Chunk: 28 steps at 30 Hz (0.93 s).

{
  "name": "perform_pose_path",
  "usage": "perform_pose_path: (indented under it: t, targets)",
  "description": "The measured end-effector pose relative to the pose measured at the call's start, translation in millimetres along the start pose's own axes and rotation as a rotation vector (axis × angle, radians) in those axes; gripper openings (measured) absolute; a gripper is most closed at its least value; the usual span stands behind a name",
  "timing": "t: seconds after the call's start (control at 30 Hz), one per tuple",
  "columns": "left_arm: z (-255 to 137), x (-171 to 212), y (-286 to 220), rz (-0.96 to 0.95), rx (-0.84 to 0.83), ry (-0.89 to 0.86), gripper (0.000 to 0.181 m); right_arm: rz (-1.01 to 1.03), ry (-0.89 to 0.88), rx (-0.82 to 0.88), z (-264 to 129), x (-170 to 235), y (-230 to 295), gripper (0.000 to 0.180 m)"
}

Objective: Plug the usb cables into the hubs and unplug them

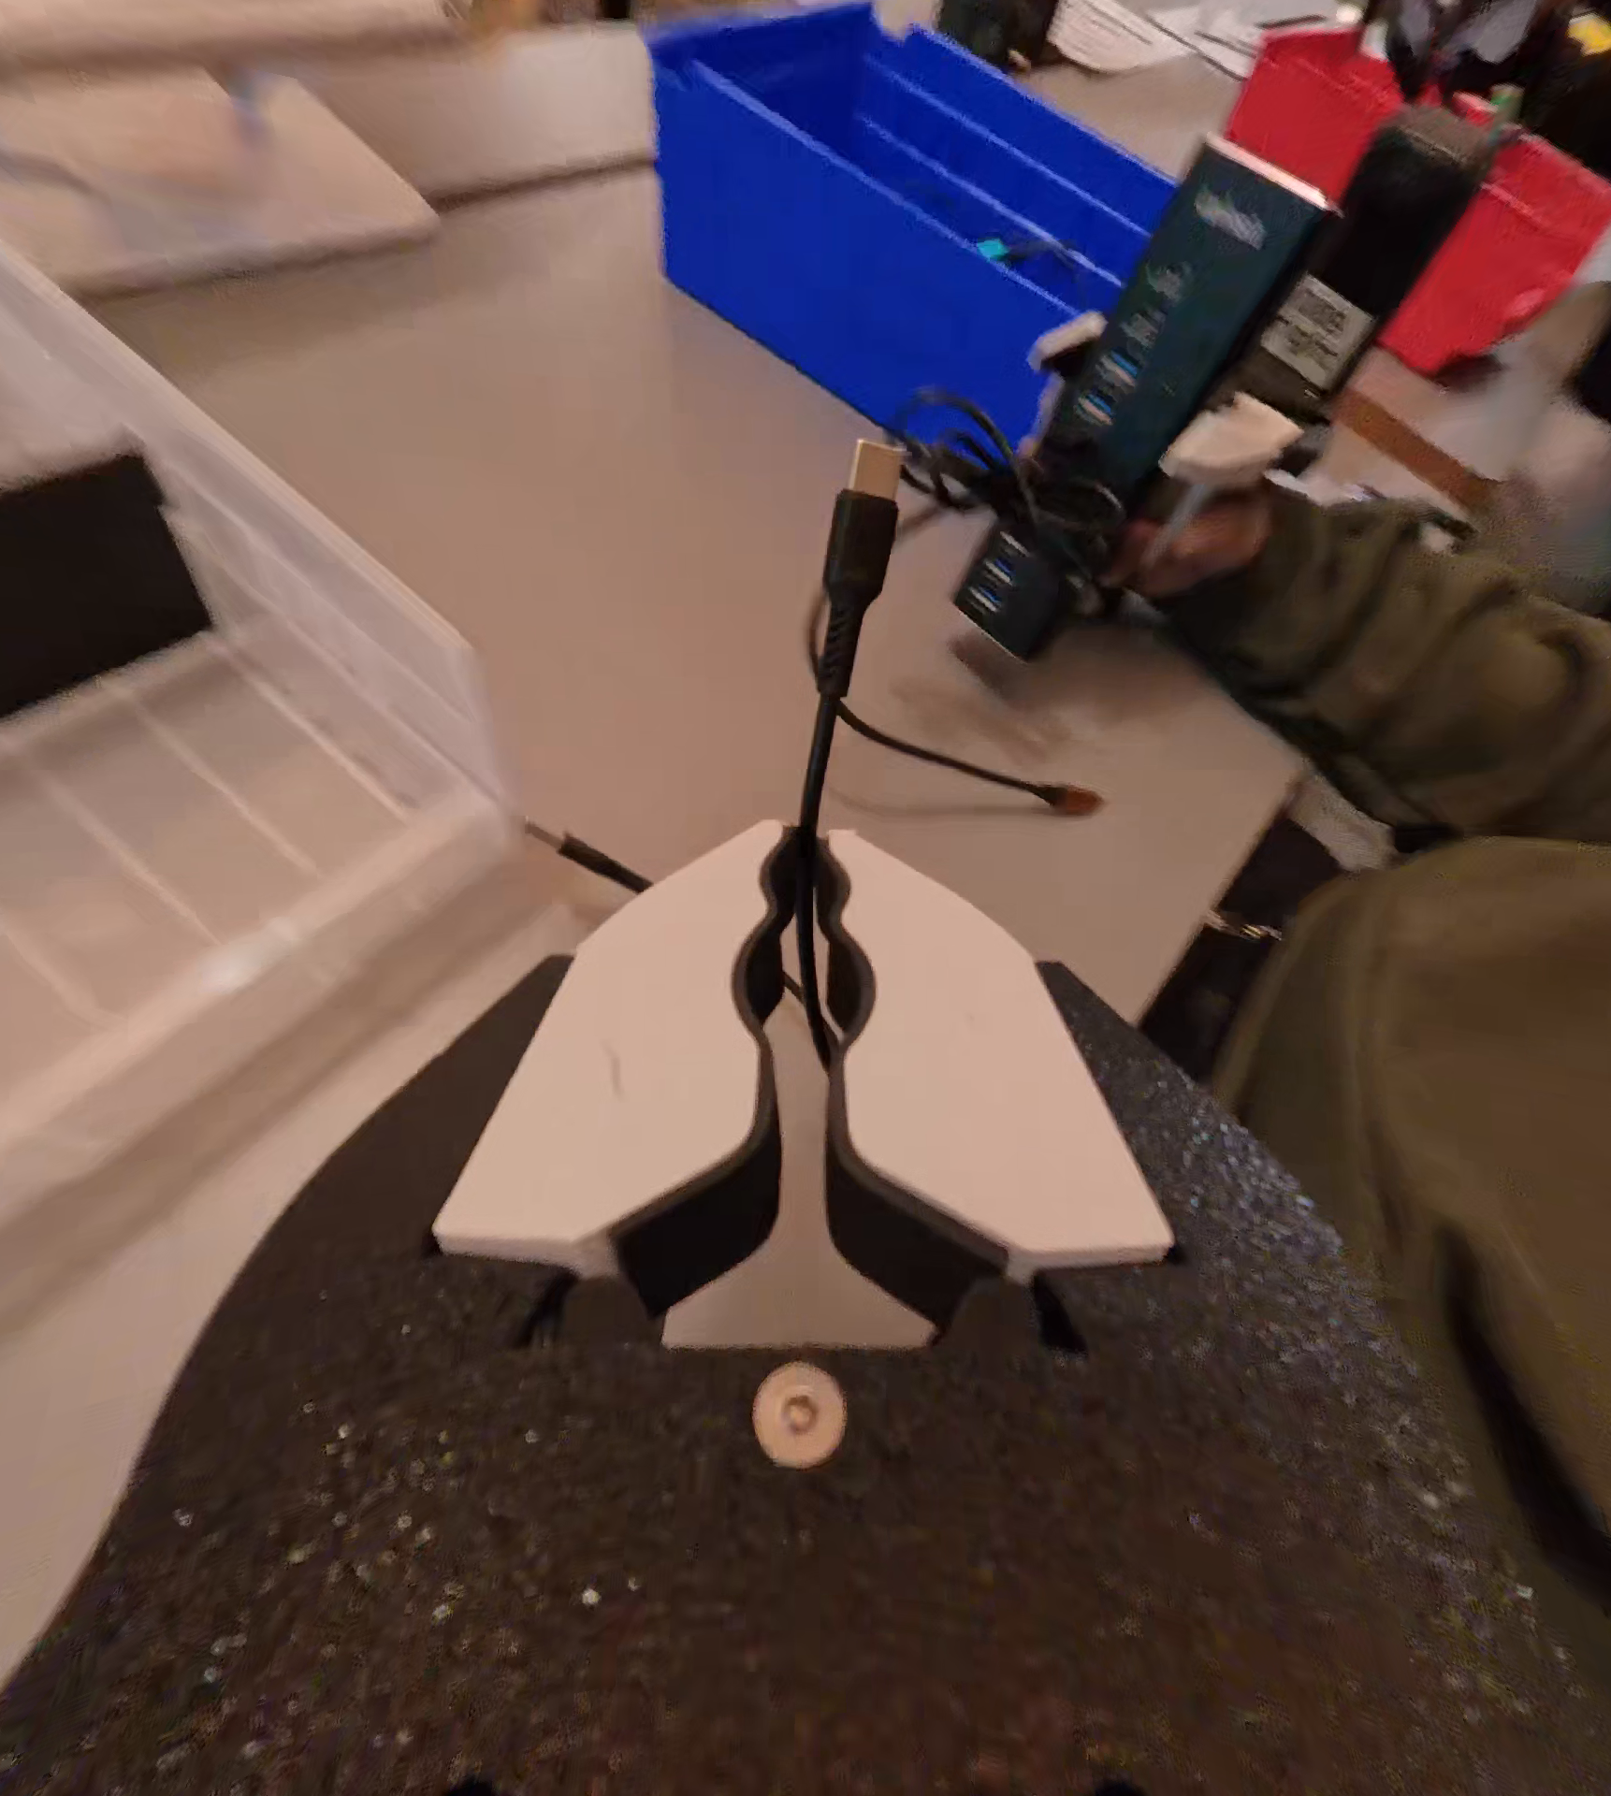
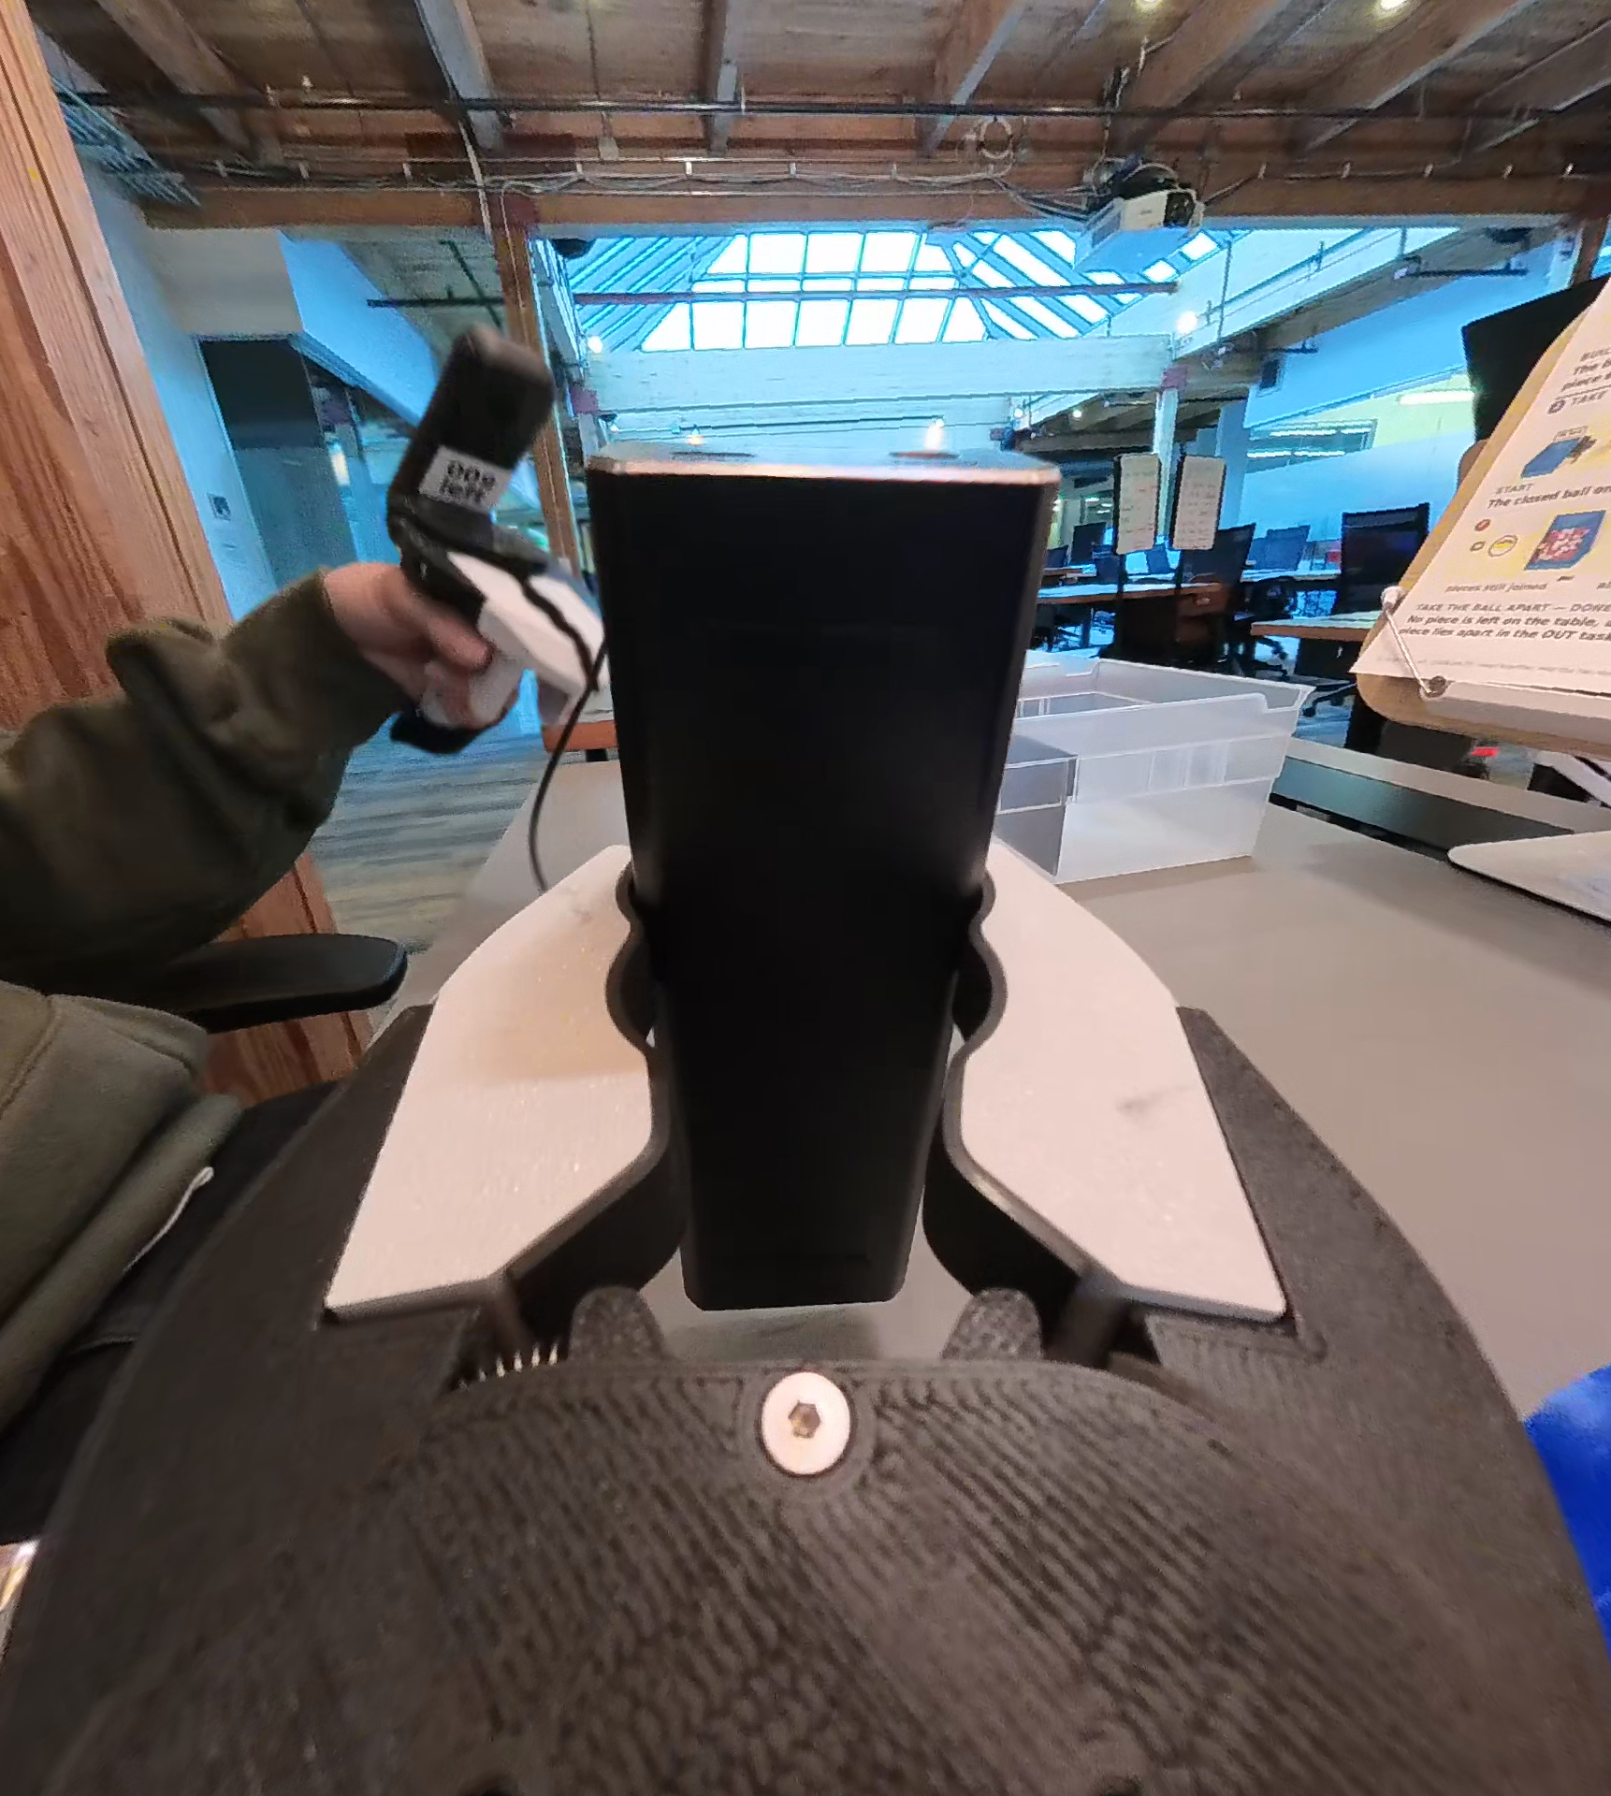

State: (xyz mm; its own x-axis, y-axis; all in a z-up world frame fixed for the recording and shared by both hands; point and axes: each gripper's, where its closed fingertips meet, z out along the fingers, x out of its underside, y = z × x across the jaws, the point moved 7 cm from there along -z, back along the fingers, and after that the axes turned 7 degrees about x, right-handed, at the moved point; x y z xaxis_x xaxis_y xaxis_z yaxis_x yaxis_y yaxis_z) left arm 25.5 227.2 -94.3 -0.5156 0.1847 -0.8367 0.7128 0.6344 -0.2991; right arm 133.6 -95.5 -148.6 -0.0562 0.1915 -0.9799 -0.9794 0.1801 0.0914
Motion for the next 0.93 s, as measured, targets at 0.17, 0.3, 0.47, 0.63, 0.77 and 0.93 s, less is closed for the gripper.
perform_pose_path:
  t: [0.17,0.3,0.47,0.63,0.77,0.93]
  targets:
    - [18.0,10.0,-17.1,0.031,0.064,-0.045,0.002,0.0,0.002,-0.011,0.2,0.1,0.5,0.061]
    - [33.8,7.5,3.3,0.024,-0.056,-0.011,0.002,-0.015,0.002,-0.005,0.2,0.2,1.7,0.061]
    - [59.8,33.8,30.8,0.102,-0.271,0.207,0.006,-0.012,0.0,-0.013,0.0,0.2,1.7,0.061]
    - [65.9,48.9,38.1,0.066,-0.302,0.253,0.031,-0.018,0.011,-0.027,1.1,0.8,3.0,0.061]
    - [59.3,41.7,11.8,0.191,-0.23,0.22,0.037,-0.02,0.016,-0.039,1.4,1.1,3.8,0.061]
    - [91.2,60.1,-54.5,0.397,0.048,0.314,0.023,-0.029,0.025,-0.052,2.2,1.6,5.5,0.061]
